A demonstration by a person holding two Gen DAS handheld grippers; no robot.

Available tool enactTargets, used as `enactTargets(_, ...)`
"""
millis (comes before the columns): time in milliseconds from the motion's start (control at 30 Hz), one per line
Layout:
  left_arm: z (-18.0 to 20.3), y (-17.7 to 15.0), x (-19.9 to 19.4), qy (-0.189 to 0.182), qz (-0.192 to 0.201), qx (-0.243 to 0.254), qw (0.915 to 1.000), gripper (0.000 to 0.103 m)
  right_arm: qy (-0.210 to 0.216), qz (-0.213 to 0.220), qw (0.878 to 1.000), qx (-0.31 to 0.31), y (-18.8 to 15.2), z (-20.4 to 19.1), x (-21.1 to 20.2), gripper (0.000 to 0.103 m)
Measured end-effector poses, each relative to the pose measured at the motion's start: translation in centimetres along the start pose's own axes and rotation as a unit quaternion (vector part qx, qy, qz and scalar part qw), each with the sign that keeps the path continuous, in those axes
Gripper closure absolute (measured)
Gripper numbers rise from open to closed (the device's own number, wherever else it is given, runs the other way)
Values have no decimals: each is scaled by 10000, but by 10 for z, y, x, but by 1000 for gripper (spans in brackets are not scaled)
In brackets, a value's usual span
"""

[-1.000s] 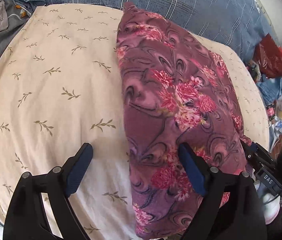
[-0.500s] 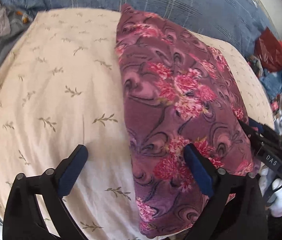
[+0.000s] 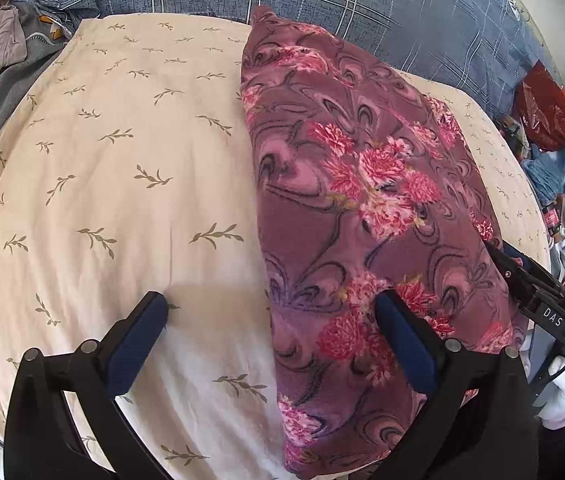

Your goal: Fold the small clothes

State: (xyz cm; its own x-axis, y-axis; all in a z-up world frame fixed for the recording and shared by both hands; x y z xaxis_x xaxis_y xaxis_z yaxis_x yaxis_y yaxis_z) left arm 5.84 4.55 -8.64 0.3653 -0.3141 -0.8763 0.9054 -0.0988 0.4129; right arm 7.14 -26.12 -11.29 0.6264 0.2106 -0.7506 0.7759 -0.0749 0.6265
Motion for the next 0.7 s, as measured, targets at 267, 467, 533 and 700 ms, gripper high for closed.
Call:
enactTargets(267,0,3,1,-5,-59,-3,10000,0,164,-101,9992,350,0,2,0,12)
enactTargets(467,0,5,1,-11,-103,-17,9999,0,237,-92,9983,532,-3,2,-4,10)
enactTargets(533,0,8,-3,-29,-123,-48,9999,0,130,-275,9983,504,-3,2,-5,10)
enactTargets(700,9,46,-28,145,404,201,9989,0,94,26,9985,545,35,9,-22,9)
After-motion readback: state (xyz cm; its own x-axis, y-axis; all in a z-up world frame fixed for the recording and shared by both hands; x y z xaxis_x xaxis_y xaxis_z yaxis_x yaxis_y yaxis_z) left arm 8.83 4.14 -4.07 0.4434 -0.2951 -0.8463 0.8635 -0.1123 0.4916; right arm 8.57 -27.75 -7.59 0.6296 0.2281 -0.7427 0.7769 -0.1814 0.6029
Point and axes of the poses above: each gripper's, at about its wrist camera, not at the fingertips, and x roughly the way its jaws point, z to its right, y to its top, the point moved 8 cm from there along x, roughly the way its jaws point, and after that the axes turned 3 degrees about -x, right-handed, at the moved point
